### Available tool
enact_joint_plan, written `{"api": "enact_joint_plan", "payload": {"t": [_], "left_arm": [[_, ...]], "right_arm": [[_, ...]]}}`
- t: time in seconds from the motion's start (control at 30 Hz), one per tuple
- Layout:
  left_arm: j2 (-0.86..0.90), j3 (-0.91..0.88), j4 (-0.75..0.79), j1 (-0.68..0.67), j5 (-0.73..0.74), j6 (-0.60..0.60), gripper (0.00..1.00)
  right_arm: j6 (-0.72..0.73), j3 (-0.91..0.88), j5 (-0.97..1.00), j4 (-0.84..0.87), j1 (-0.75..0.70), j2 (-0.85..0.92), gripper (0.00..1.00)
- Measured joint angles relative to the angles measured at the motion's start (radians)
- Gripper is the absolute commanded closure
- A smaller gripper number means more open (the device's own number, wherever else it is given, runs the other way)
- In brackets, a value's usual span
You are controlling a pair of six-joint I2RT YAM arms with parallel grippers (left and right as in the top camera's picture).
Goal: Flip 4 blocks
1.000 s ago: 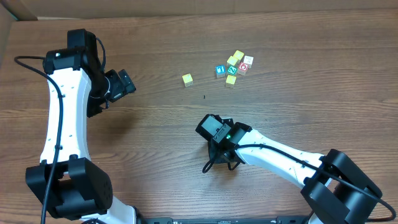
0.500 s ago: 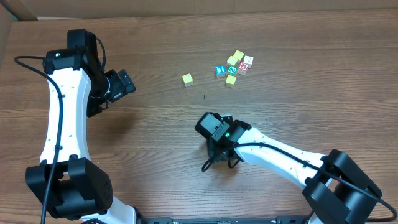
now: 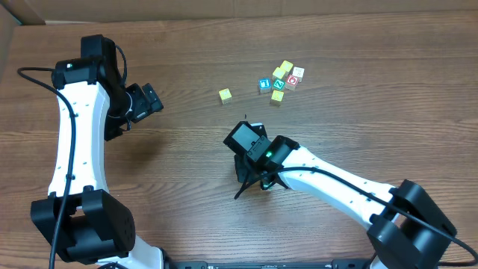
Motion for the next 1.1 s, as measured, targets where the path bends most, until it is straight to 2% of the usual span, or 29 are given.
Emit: {"api": "enact_joint_plan", "payload": {"t": [0.2, 0.83, 1.1], "left_arm": [[0.000, 0.000, 0.000, 0.000, 0.000, 0.000, 0.00], [0.000, 0.000, 0.000, 0.000, 0.000, 0.000, 0.00], [0.000, 0.000, 0.000, 0.000, 0.000, 0.000, 0.00]], "right_arm": [[0.008, -0.020, -0.008, 0.042, 0.024, 0.034, 0.94], [0.072, -0.112, 0.024, 0.000, 0.025, 0.034, 0.95], [0.025, -0.112, 0.082, -0.012, 0.025, 0.034, 0.92]]}}
